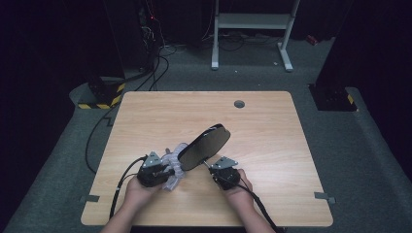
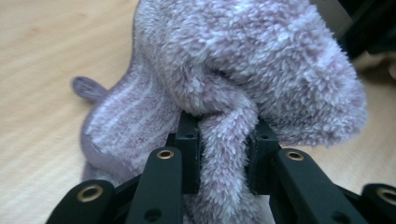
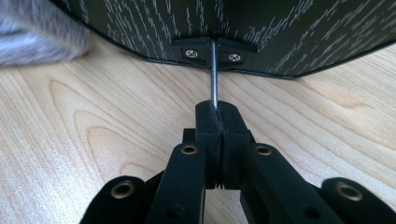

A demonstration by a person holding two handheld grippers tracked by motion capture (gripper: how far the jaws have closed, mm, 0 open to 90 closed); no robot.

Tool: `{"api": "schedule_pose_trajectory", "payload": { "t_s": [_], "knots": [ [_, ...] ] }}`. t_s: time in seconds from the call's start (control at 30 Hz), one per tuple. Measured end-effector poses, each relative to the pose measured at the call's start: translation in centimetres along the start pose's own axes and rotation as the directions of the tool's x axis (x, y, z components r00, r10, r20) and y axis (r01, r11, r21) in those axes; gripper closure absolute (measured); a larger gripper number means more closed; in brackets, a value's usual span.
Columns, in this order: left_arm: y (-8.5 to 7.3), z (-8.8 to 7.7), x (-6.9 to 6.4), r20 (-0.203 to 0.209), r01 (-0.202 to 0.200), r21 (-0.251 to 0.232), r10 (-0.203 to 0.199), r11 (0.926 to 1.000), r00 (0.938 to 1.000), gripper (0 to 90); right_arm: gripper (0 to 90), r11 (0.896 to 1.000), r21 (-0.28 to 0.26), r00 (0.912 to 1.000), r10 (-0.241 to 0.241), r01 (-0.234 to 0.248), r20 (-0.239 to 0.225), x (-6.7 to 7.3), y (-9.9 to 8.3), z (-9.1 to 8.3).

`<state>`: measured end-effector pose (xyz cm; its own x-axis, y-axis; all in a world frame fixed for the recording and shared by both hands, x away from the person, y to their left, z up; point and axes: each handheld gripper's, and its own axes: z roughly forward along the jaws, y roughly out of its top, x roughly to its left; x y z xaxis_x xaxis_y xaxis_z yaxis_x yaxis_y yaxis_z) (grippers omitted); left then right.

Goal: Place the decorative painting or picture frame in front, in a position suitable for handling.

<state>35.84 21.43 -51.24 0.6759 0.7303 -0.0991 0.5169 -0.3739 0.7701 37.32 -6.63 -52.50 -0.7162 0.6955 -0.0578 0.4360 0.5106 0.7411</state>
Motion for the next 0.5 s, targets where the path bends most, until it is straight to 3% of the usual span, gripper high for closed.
{"api": "schedule_pose_trajectory", "payload": {
  "t_s": [0.07, 0.17, 0.33, 0.43, 0.5],
  "knots": [
    [-0.2, 0.2, -0.6, 0.015, -0.037, 0.045, 0.037, 0.9983, 0.9992, 70.7, 88.8, 1.000, 0.000, 1.0000, 0.000, 0.000, 0.000, 0.0, 0.0, 0.0],
    [-0.3, 0.1, -1.5, -0.019, -0.077, 0.057, 0.078, 0.9954, 0.9968, 70.7, 88.8, 1.000, 0.000, 1.0000, -0.001, 0.001, 0.001, 0.0, 0.0, 0.0],
    [-0.1, 1.0, -1.6, -0.035, -0.035, 0.014, 0.036, 0.9993, 0.9987, 70.8, 88.8, 1.000, 0.000, 1.0000, -0.002, 0.002, 0.005, 0.1, 0.0, 0.0],
    [0.0, 1.1, -1.3, -0.015, 0.016, -0.017, -0.016, 0.9997, 0.9998, 71.2, 88.6, 1.000, 0.000, 1.0000, 0.006, -0.006, 0.004, 0.1, 0.0, 0.0],
    [0.1, 0.8, -0.9, -0.003, 0.013, -0.027, -0.013, 0.9996, 0.9999, 71.8, 88.6, 1.000, 0.001, 1.0000, 0.008, -0.008, 0.002, 0.1, 0.0, 0.0]
  ]
}}
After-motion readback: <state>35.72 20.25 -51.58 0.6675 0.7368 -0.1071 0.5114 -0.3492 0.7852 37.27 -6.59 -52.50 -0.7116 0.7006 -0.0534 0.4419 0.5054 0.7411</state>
